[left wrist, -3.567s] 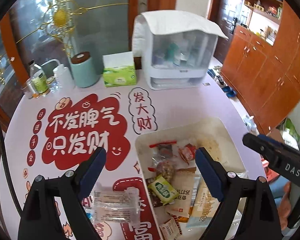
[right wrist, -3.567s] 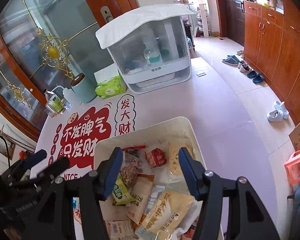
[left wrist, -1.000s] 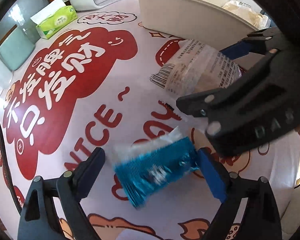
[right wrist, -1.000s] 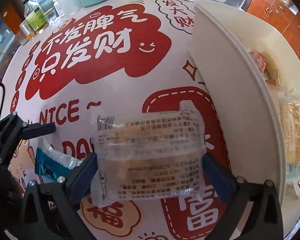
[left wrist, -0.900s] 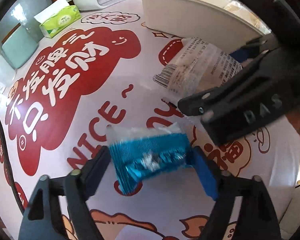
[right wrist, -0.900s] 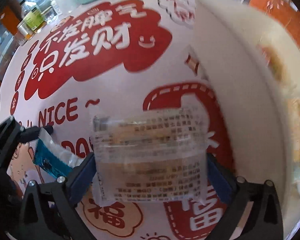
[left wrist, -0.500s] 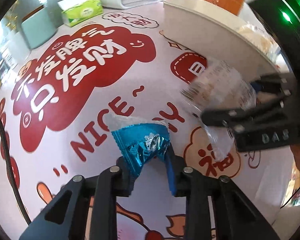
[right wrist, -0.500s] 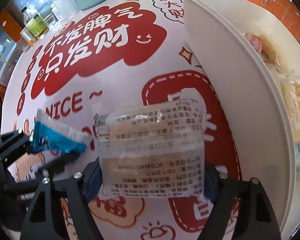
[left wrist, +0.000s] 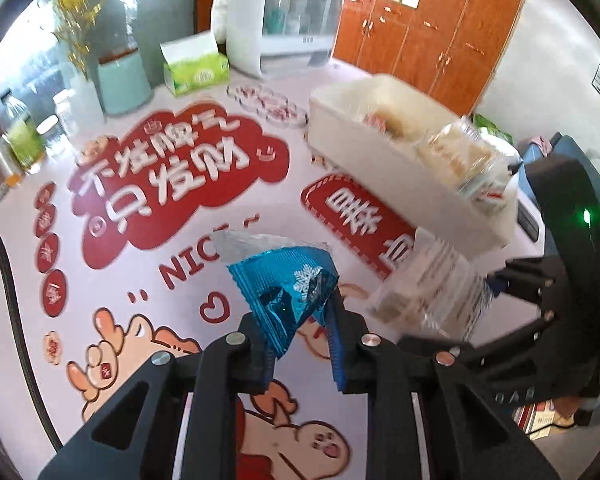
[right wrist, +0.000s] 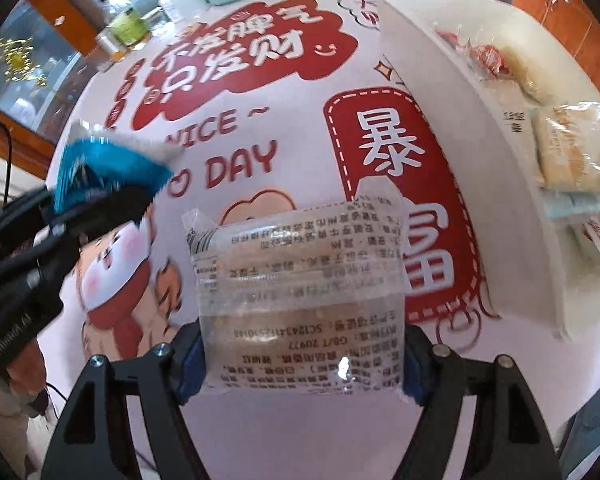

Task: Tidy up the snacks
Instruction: 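Carry the blue candy and clear bread pack over the white tray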

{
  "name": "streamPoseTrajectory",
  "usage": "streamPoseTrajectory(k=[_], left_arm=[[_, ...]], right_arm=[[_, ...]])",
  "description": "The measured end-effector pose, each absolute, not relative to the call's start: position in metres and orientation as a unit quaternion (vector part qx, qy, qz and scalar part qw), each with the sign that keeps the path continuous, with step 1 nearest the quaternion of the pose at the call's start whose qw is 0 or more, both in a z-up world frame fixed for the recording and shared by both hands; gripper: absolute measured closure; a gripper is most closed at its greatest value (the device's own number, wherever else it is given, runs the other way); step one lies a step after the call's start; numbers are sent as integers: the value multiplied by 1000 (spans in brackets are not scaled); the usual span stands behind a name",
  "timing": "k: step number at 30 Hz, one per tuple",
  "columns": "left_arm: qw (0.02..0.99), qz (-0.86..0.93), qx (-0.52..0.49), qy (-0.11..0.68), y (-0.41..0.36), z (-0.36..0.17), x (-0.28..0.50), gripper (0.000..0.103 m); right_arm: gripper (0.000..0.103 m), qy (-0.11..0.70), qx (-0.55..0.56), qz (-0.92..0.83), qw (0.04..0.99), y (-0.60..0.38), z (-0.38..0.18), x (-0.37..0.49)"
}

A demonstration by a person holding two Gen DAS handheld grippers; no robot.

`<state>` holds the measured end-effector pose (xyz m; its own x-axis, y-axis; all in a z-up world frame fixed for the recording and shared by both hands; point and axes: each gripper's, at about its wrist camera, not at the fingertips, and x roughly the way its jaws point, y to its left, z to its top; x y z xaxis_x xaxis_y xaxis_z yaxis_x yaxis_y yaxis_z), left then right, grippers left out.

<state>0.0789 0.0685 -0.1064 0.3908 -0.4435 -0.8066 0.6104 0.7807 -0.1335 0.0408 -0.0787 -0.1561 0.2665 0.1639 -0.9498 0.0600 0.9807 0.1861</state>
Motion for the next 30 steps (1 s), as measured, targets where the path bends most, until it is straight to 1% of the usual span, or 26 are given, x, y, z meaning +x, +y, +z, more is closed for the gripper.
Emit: streamPoseTrajectory(k=[8,14,23,30], left_arm=[[866,-313,61,386,34,-31,48,84],[889,-275,61,361,-23,11,40,84],[910,-214,42,353,-120,39,57,84],[908,-199,45,367,-177,31,70,84]], right_arm=[[27,549,84,42,831,-106,-92,12],[26,501,89,62,859,-155,-61,12],[25,468,66,51,880,-256,-35,35],[25,442,64,12,895,-322,-19,74]])
